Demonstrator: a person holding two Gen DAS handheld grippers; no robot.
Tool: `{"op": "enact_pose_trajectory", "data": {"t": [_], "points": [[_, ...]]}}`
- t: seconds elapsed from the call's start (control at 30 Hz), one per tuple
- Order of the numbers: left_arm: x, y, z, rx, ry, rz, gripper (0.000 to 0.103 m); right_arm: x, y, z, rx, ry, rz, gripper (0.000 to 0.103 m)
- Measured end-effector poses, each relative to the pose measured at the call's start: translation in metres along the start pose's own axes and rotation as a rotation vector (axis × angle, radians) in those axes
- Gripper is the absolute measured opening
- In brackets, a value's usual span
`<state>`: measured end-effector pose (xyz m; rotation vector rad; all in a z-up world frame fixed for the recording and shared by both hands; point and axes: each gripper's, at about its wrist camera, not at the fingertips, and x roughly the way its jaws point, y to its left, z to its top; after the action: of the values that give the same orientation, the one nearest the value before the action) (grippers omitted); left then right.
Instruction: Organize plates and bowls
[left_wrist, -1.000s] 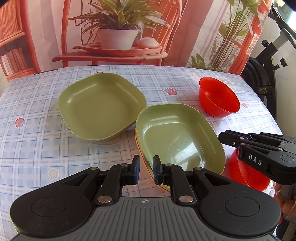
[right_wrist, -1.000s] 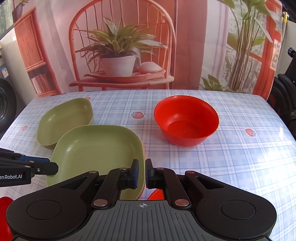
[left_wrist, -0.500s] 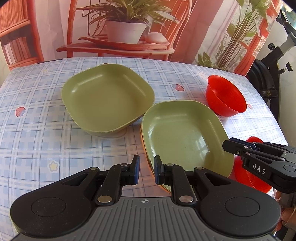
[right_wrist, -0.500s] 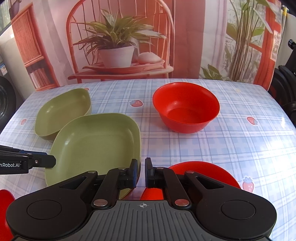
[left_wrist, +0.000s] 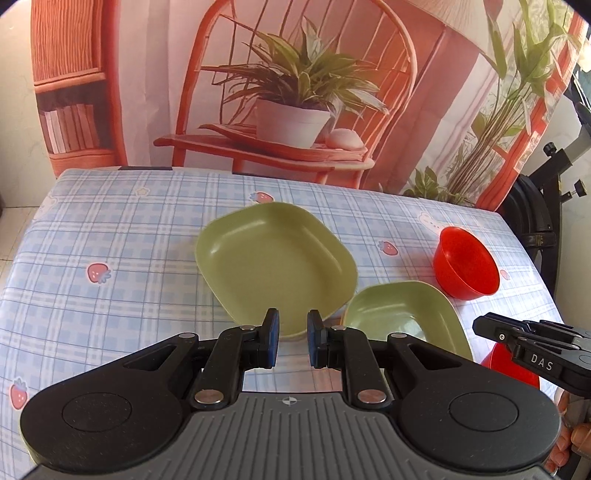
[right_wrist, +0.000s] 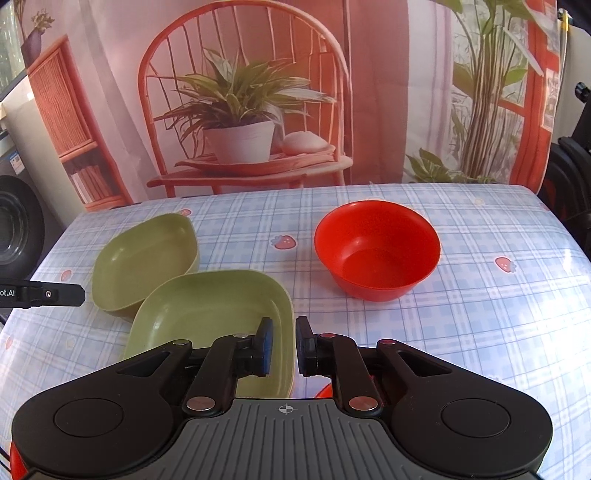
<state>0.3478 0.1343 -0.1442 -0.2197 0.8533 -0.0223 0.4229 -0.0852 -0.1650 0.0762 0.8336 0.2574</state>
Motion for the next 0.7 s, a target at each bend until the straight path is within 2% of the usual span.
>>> {"op": "enact_pose_trajectory", "data": {"t": [0.17,0.3,0.53,0.63,0.7], "points": [[-0.007,0.023,0.025,0.011,-0.088,0.096,0.019,-0.001,0.020,0.022,-0.116,-0.062,0.045,0.018],[0.005,0.032,0.039,-0.005,-0.100,0.100,0.019,0.013,0.032,0.032,-0.181,-0.073,0.077,0.018],[0.039,0.045,0.043,-0.032,-0.090,0.106,0.020,0.053,0.044,0.056,-0.123,-0.031,0.145,0.018],[0.046,0.055,0.044,-0.075,-0.095,0.106,0.021,0.068,0.052,0.061,-0.129,-0.018,0.180,0.020],[0.054,0.061,0.043,-0.095,-0.087,0.098,0.022,0.081,0.060,0.063,-0.145,0.012,0.165,0.020]]}}
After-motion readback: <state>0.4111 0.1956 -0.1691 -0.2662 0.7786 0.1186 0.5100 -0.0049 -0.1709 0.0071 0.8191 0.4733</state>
